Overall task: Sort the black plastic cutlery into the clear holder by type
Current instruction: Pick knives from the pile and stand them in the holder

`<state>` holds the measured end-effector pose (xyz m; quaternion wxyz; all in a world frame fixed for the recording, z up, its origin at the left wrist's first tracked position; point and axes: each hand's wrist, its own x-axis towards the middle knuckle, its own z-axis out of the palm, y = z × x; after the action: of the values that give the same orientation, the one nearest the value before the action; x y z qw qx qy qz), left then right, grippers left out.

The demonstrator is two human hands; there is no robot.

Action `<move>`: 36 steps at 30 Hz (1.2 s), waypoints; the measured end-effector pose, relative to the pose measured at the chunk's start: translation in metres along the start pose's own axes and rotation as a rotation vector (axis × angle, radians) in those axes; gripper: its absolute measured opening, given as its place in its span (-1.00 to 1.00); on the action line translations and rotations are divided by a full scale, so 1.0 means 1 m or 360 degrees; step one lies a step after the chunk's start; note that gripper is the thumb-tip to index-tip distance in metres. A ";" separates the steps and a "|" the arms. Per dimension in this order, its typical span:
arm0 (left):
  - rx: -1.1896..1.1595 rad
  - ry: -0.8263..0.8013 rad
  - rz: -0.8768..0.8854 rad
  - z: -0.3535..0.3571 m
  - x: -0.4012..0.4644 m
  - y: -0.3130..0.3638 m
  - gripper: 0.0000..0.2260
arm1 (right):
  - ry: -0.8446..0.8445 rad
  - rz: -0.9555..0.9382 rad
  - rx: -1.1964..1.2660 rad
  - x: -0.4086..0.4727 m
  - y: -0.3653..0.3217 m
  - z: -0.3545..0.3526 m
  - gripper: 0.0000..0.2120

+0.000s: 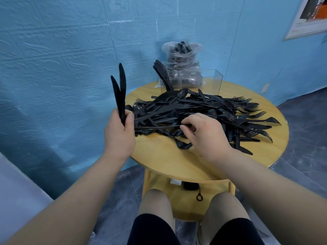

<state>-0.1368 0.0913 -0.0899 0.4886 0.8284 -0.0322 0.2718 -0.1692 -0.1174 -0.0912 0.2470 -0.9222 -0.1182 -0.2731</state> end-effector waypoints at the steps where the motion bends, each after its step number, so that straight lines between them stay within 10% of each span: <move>1: -0.0040 -0.0056 -0.0022 0.002 0.000 0.000 -0.86 | 0.0018 0.0046 0.0013 0.001 0.001 -0.002 -0.84; 7: -0.0122 -0.0282 -0.0113 0.008 -0.004 0.008 -0.82 | -0.0058 0.0165 0.0078 0.002 0.012 -0.011 -0.48; 36: -0.0376 -0.0510 -0.0410 0.011 0.007 0.010 -0.84 | 0.0196 -0.0270 -0.0276 0.016 0.026 -0.019 -0.90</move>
<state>-0.1300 0.0784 -0.0824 0.6014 0.7954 -0.0350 0.0666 -0.1552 -0.1481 -0.0790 0.1491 -0.9083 -0.1561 -0.3582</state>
